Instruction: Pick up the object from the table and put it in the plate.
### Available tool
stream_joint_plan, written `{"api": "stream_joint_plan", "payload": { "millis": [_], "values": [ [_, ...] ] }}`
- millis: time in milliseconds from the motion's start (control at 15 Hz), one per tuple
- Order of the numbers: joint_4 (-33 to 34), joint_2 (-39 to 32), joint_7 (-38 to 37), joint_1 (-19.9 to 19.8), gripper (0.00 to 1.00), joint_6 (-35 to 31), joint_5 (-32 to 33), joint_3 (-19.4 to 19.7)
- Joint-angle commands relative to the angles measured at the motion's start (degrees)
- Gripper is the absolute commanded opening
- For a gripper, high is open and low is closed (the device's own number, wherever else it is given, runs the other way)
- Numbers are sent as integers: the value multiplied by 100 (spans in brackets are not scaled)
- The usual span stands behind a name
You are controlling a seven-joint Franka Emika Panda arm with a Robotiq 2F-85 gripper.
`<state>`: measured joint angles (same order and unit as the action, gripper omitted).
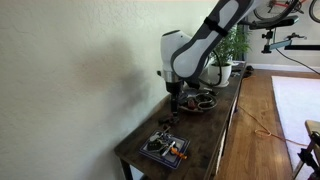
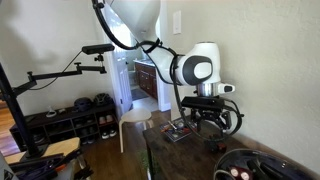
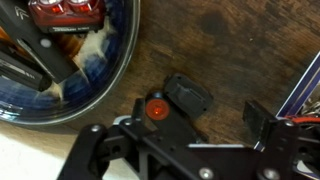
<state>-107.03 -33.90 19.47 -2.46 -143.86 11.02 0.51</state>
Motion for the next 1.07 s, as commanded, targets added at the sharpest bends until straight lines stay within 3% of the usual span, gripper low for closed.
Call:
{"api": "stream_joint_plan", "payload": {
  "millis": [0, 1000],
  "values": [
    [139, -204, 255, -130, 100, -123, 72, -74],
    [409, -752, 970, -414, 100, -582, 37, -263]
  ]
}}
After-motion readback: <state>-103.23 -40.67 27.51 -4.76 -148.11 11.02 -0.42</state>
